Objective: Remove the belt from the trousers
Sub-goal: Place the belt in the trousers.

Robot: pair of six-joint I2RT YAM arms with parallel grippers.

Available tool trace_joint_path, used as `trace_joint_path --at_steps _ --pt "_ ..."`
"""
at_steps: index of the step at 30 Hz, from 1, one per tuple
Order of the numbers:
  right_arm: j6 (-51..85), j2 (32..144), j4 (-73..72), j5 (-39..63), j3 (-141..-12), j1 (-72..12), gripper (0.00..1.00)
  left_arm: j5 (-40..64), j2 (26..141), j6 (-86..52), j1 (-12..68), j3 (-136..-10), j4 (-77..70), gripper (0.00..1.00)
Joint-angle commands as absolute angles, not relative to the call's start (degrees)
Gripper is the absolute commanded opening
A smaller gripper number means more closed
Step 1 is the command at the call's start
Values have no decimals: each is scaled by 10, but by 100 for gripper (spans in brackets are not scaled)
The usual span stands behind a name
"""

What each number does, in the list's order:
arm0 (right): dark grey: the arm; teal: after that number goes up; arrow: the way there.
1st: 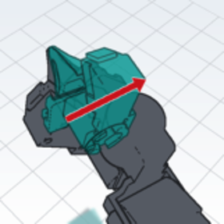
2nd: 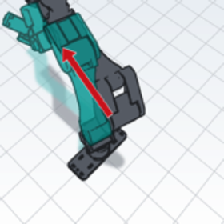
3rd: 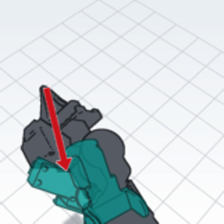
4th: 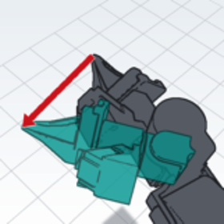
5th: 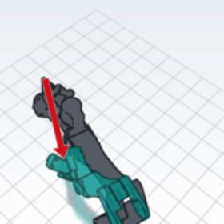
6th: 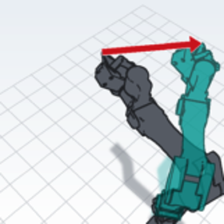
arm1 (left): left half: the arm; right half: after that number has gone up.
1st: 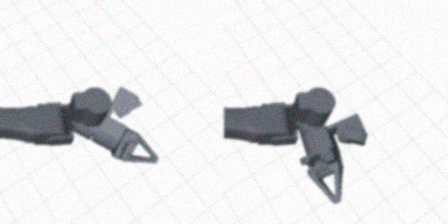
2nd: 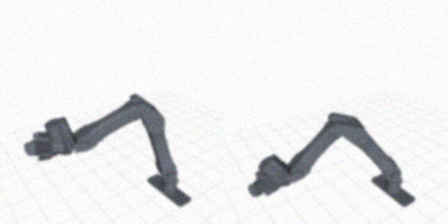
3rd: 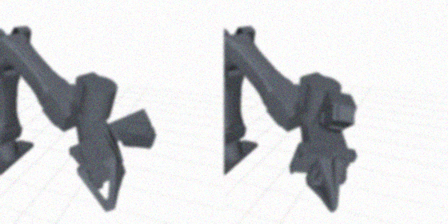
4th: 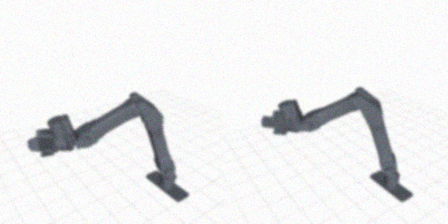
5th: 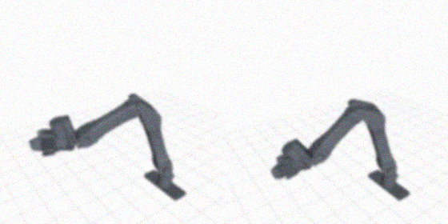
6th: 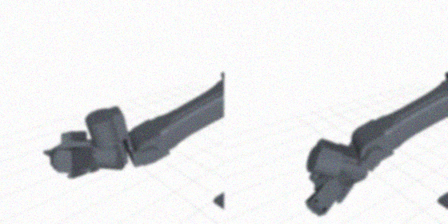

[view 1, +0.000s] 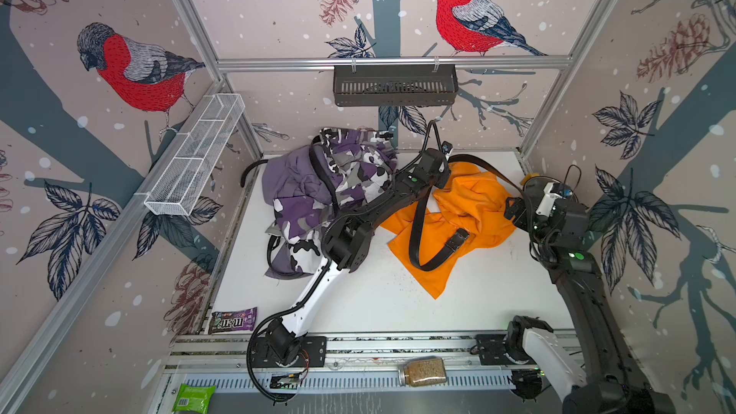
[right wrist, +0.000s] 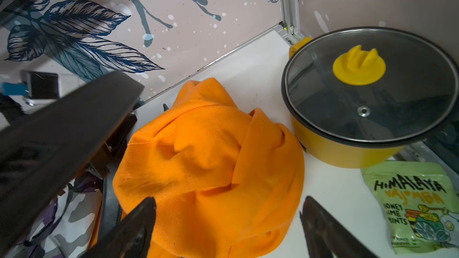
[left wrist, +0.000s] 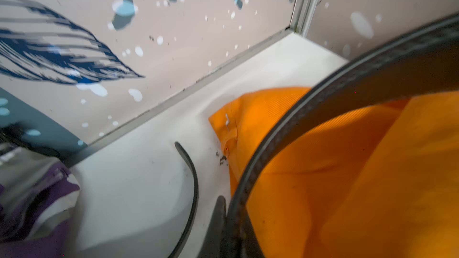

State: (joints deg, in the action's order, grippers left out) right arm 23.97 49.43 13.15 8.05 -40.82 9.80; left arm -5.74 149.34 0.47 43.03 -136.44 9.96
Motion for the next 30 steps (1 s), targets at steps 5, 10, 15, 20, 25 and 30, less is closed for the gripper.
trace_joint_path --at_steps 5,10,15,20,25,30 --pt "245 479 134 58 -410 96 92 -142 1543 14 396 -1381 179 0" --pt "237 473 141 32 -418 96 92 -136 1555 6 375 -1386 203 0" --pt "245 480 126 48 -414 92 93 -118 1544 20 394 -1381 192 0" --pt "243 481 117 53 -409 75 94 -127 1538 15 405 -1374 193 40" --pt "239 481 113 61 -409 72 96 -191 1479 -15 410 -1299 171 84" --pt "229 496 86 76 -406 55 100 -193 1363 -14 417 -1177 95 100"
